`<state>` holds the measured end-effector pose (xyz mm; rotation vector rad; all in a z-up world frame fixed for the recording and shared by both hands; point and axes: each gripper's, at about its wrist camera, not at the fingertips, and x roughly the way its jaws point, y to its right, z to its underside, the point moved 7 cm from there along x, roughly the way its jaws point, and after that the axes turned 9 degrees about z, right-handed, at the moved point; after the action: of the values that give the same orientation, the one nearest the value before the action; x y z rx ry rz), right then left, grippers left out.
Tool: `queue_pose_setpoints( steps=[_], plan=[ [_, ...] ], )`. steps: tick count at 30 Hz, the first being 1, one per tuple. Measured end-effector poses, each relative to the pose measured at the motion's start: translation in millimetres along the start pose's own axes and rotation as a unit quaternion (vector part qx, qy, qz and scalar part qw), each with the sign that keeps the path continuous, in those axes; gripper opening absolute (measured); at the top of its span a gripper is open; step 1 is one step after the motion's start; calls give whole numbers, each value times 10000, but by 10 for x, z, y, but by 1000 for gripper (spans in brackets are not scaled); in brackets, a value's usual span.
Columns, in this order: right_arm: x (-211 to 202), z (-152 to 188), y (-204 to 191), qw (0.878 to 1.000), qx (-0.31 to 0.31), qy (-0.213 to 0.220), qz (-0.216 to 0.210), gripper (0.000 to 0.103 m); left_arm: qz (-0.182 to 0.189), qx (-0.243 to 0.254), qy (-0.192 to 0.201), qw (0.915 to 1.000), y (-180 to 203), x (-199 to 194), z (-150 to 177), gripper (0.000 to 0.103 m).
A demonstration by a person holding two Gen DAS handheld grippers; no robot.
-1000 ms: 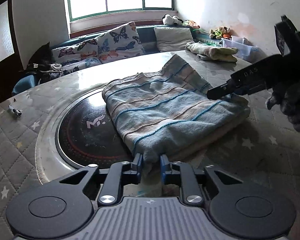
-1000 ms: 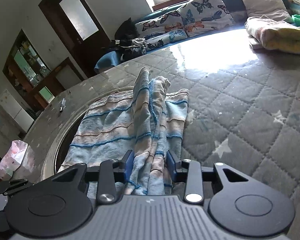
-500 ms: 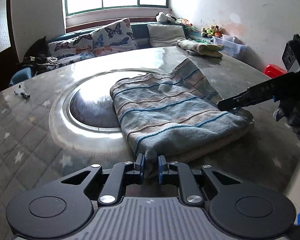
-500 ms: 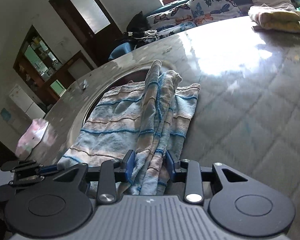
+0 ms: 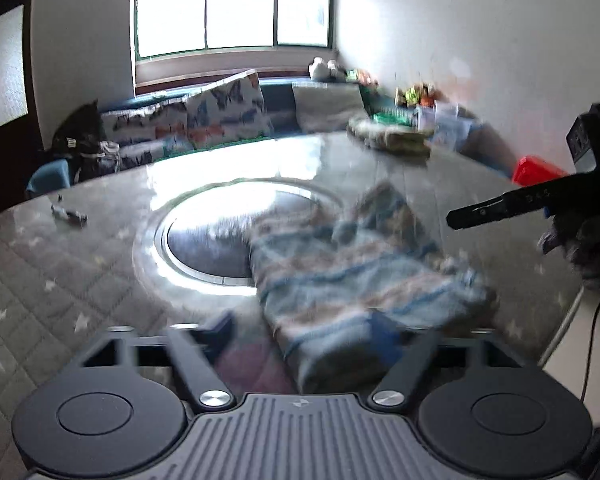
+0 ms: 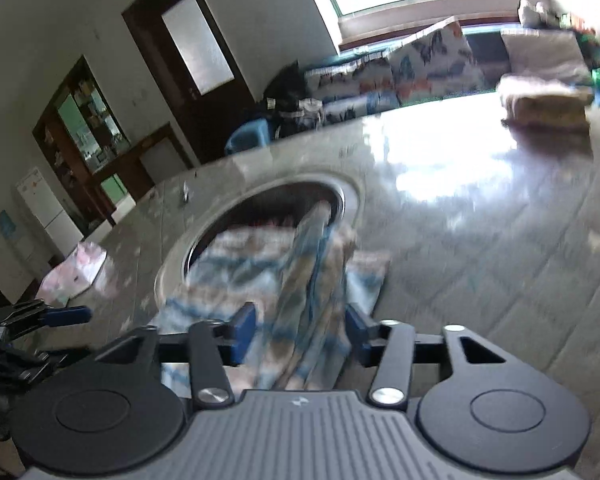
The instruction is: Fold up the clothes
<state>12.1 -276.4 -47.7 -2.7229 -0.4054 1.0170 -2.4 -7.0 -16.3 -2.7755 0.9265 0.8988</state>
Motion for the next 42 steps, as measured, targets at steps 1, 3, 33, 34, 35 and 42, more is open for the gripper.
queue_pose_setpoints(
  steps=[1,3,33,34,35,42],
  plan=[
    [8,-56,-8,10000,-40,72,-11,56,27,26,60,10000,32,36,-41,92],
    [39,-170,-29,9997,-124,210,-69,58,89,99,98,9999,136,145,-84,94],
    [605,-551,49,9932,-595,539,847,82,75,363,-293,9989,451,940,-166,98],
    [633,-542,52,9900,-746,556,1058,82,106,402,-292,9987,491,961,-176,98],
    [661,-524,61,9873,-842,542,1230,82,136,432,-293,9985,526,980,-182,98],
    [788,-375,134,9790,-1083,268,1708,89,301,586,-388,9971,707,1123,-150,98]
  ],
)
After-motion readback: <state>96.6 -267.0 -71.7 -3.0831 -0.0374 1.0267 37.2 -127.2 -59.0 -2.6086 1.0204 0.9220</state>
